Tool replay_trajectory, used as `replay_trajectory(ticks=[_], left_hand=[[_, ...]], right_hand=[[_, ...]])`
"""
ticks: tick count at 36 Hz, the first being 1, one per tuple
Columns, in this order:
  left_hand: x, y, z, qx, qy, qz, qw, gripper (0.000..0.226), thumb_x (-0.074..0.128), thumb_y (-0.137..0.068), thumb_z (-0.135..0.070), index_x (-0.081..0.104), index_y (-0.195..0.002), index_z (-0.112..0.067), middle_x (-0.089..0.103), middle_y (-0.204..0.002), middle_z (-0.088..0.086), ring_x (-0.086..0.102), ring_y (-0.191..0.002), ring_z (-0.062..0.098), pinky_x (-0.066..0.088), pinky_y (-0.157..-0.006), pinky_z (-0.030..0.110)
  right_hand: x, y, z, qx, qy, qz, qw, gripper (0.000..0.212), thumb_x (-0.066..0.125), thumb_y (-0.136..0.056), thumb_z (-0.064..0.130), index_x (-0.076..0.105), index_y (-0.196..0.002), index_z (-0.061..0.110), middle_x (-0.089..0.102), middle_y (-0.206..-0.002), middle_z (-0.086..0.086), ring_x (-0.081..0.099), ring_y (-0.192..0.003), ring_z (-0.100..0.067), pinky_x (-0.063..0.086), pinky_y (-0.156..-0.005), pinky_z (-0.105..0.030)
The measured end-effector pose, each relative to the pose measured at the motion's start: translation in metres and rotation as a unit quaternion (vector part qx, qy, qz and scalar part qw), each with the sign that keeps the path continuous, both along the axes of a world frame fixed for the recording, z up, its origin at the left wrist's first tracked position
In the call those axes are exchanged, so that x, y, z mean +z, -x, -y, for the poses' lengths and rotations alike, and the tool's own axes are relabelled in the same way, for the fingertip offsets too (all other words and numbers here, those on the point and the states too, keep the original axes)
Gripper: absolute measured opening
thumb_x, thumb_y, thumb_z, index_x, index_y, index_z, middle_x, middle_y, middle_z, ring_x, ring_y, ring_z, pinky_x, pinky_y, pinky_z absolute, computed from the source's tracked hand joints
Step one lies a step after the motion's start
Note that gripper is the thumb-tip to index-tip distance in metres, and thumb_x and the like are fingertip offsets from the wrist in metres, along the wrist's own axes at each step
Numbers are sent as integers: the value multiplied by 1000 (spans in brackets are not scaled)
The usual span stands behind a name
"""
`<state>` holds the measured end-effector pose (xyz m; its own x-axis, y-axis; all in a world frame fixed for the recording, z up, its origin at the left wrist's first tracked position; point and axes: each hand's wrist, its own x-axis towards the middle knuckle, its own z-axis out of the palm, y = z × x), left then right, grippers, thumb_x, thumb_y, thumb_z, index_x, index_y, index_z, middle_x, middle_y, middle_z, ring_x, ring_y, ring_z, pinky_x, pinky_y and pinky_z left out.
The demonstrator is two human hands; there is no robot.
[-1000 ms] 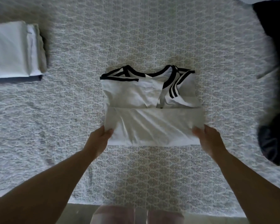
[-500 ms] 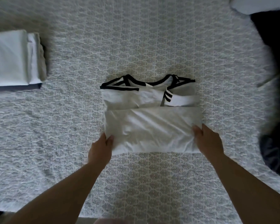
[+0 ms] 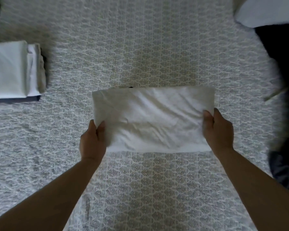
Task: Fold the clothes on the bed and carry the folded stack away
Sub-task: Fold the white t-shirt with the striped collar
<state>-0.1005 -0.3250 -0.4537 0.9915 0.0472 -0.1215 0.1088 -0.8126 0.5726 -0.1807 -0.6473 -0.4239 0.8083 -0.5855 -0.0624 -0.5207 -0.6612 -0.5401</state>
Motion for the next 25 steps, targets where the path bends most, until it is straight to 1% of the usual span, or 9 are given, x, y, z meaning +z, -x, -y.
replay_trajectory(ticks=[2,4,7,11,14,16,18,21,25], left_hand=[[-6,-21,6,6,-15,-40,999,31,39,-100,-40,49,-92,-11,57,-68,7,54,-61,29,46,-58,37],[-14,-38,12,7,-54,-101,993,31,41,-98,-40,51,-90,-11,62,-83,15,54,-72,30,42,-66,35],[-24,-54,18,23,-68,-156,985,38,45,-96,-36,58,-105,-2,58,-103,23,52,-87,33,35,-72,33],[-28,-66,30,49,-67,-148,986,55,45,-94,-48,55,-120,-1,56,-110,23,55,-98,40,40,-80,39],[-31,-70,35,78,-34,-132,988,41,44,-95,-42,58,-114,-8,59,-99,12,54,-91,33,34,-75,33],[-31,-68,36,108,-7,-105,989,29,43,-95,-39,57,-97,-13,57,-83,2,51,-78,27,33,-72,32],[-31,-64,37,128,14,-77,989,29,42,-95,-41,51,-85,-15,52,-69,-2,50,-66,24,36,-66,33],[-30,-60,36,125,24,-61,990,32,41,-96,-43,48,-84,-13,50,-65,-1,47,-59,20,37,-61,34],[-30,-63,29,86,33,-72,993,31,47,-95,-41,45,-77,-15,51,-68,0,46,-60,17,30,-53,28]], right_hand=[[-12,-23,7,-13,-10,-51,999,45,38,-98,42,60,-100,4,63,-81,-21,59,-75,-37,40,-63,-35],[-27,-42,13,-27,-35,-138,989,40,39,-99,38,59,-107,4,62,-100,-22,57,-92,-36,38,-71,-35],[-42,-57,11,-30,-50,-192,980,40,41,-99,33,54,-122,4,53,-117,-22,51,-106,-37,40,-83,-38],[-49,-59,8,-33,-9,-192,981,41,41,-99,32,50,-127,3,48,-120,-23,49,-107,-38,33,-77,-34],[-51,-58,10,-25,13,-196,980,41,37,-101,32,48,-128,3,48,-121,-23,50,-105,-38,31,-75,-35],[-52,-57,10,-29,24,-195,980,42,34,-102,33,47,-130,5,49,-121,-22,51,-105,-39,36,-80,-39],[-53,-57,9,-34,17,-187,982,40,33,-102,33,48,-128,6,54,-119,-22,53,-106,-39,39,-83,-41],[-55,-58,8,-43,6,-181,982,37,33,-101,32,51,-122,7,60,-112,-21,56,-102,-39,39,-78,-40],[-52,-59,5,-66,13,-152,986,34,37,-101,27,54,-117,3,60,-107,-23,55,-100,-39,35,-72,-36]])
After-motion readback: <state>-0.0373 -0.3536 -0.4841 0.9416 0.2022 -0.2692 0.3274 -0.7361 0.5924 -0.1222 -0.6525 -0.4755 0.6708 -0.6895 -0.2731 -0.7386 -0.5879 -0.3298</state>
